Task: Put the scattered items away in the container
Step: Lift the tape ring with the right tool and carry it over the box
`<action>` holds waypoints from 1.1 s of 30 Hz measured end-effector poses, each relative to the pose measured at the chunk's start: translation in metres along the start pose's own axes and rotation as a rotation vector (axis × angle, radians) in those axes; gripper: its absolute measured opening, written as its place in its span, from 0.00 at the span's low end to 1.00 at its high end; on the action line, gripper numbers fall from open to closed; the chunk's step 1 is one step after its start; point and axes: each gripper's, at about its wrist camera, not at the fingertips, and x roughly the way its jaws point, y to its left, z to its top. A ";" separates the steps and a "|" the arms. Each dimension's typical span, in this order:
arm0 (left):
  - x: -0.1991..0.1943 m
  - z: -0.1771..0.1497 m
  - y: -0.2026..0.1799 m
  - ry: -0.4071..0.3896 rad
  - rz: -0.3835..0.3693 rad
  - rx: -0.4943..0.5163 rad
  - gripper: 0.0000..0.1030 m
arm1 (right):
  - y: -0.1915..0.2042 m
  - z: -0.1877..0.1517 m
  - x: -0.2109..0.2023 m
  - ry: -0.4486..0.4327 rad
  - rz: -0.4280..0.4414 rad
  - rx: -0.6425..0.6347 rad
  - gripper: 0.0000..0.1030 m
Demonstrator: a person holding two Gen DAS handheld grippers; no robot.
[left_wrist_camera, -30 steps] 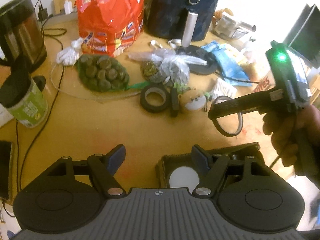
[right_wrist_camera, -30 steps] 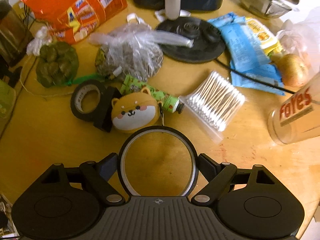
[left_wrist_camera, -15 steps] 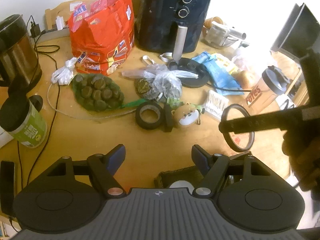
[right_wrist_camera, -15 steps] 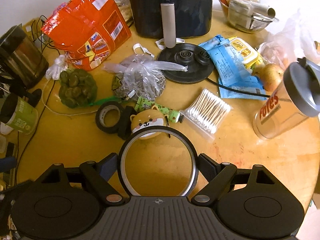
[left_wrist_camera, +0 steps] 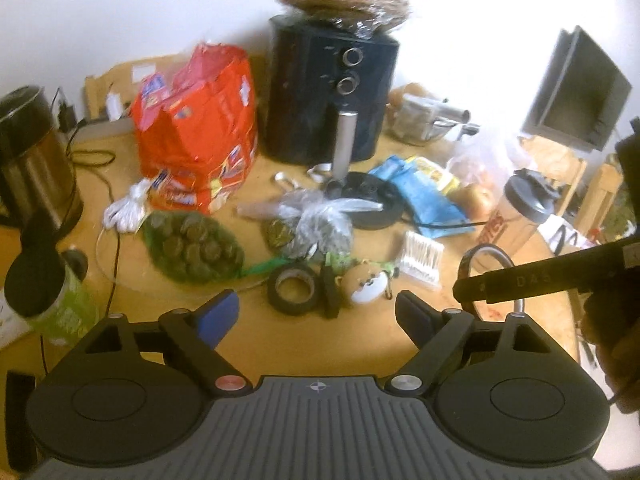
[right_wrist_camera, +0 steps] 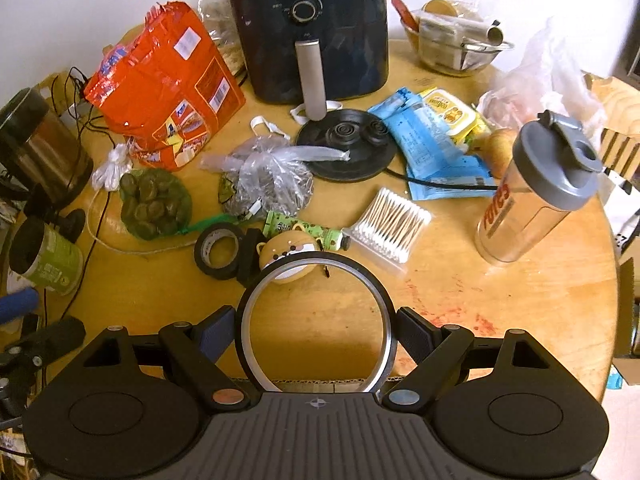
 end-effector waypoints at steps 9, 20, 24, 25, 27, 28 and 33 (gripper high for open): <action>0.015 -0.005 0.010 0.049 -0.012 0.032 0.84 | -0.003 -0.009 -0.009 -0.010 -0.035 0.042 0.84; 0.059 -0.014 0.025 0.167 -0.089 0.044 0.84 | -0.022 -0.013 -0.001 0.024 -0.053 0.079 0.84; 0.075 -0.014 0.025 0.181 -0.071 0.087 0.97 | -0.030 -0.015 0.002 0.042 -0.052 0.086 0.84; 0.080 -0.014 0.025 0.185 -0.060 0.102 1.00 | -0.032 -0.015 0.003 0.044 -0.054 0.088 0.84; 0.090 -0.013 0.025 0.183 -0.031 0.135 1.00 | -0.037 -0.016 0.004 0.050 -0.061 0.095 0.84; 0.094 -0.012 0.025 0.178 -0.016 0.150 1.00 | -0.040 -0.016 0.004 0.052 -0.064 0.101 0.84; 0.118 -0.007 0.022 0.200 -0.008 0.215 1.00 | -0.055 -0.017 0.004 0.062 -0.084 0.128 0.84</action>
